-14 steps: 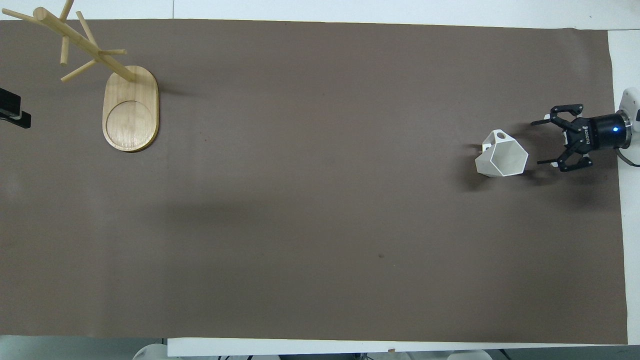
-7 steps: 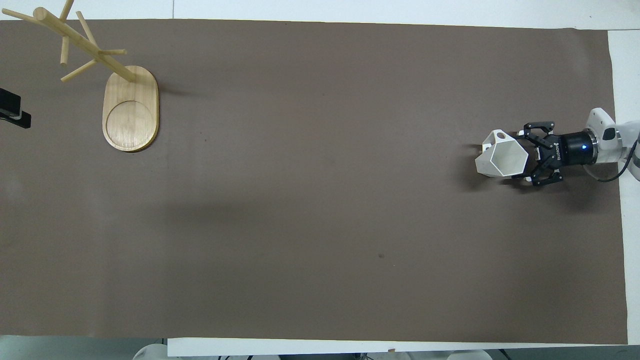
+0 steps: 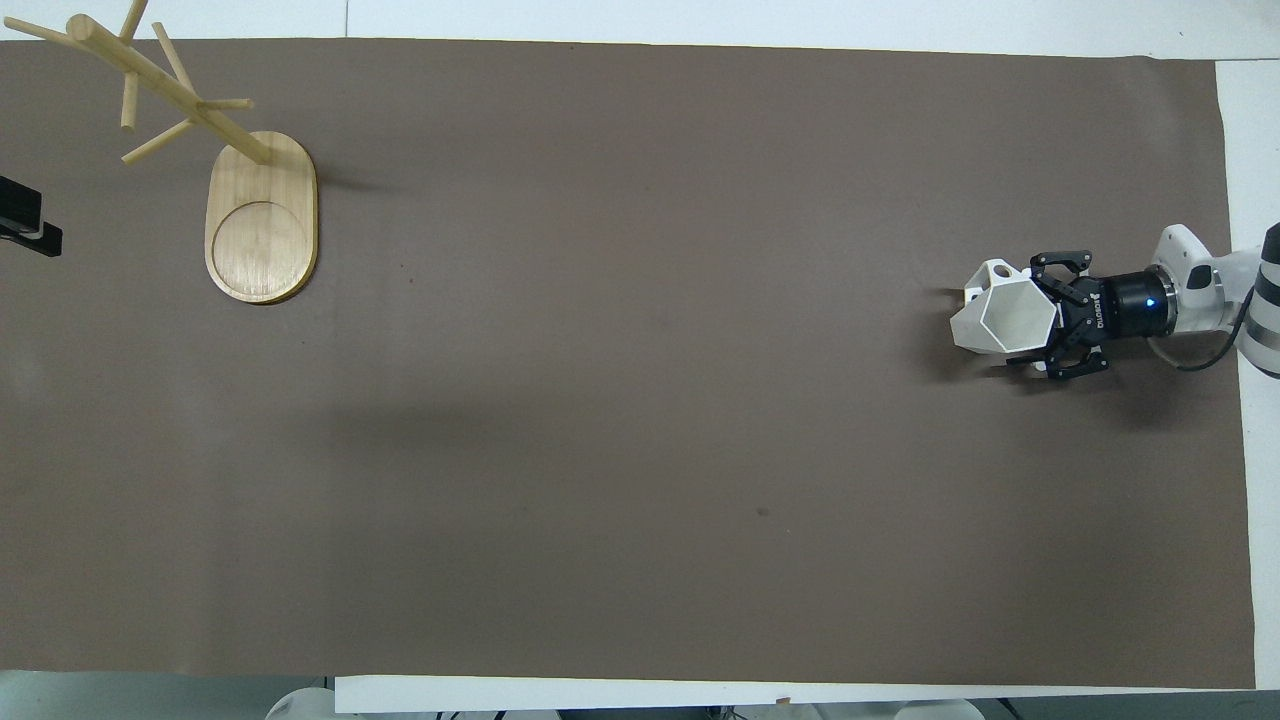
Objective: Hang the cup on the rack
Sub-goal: 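Carry the white cup with the right gripper toward the table center, then grasp the cup with the left gripper while the right gripper holds it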
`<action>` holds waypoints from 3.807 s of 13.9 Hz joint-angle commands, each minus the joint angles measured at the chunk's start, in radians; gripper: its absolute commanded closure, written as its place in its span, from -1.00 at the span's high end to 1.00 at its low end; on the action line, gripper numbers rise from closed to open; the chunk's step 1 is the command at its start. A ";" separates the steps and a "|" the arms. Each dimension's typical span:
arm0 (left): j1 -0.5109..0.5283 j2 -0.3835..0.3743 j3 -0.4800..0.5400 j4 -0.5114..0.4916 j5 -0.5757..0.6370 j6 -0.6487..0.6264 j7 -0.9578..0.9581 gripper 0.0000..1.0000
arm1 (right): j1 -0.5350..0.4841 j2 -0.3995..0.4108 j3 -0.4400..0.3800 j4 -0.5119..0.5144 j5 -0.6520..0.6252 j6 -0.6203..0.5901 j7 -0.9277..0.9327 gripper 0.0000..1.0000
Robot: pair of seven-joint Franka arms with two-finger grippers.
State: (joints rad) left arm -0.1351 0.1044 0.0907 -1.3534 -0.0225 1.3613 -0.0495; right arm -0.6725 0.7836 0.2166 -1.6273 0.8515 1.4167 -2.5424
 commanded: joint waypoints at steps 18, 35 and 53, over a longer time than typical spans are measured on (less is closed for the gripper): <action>0.012 -0.032 -0.006 -0.041 -0.004 0.019 0.007 1.00 | 0.256 -0.244 0.009 -0.160 0.217 0.151 0.140 -0.25; -0.001 -0.029 -0.009 -0.039 0.007 0.030 -0.089 1.00 | 0.869 -0.259 0.009 -0.220 0.879 0.778 0.192 -0.23; -0.531 0.096 -0.040 -0.303 0.026 0.567 -1.056 1.00 | 0.930 -0.277 0.012 -0.218 0.903 0.880 0.188 -0.21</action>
State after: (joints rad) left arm -0.6401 0.1526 0.0368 -1.6629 -0.0144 1.8798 -1.0730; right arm 0.2521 0.5226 0.2275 -1.8325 1.7133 2.2922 -2.3392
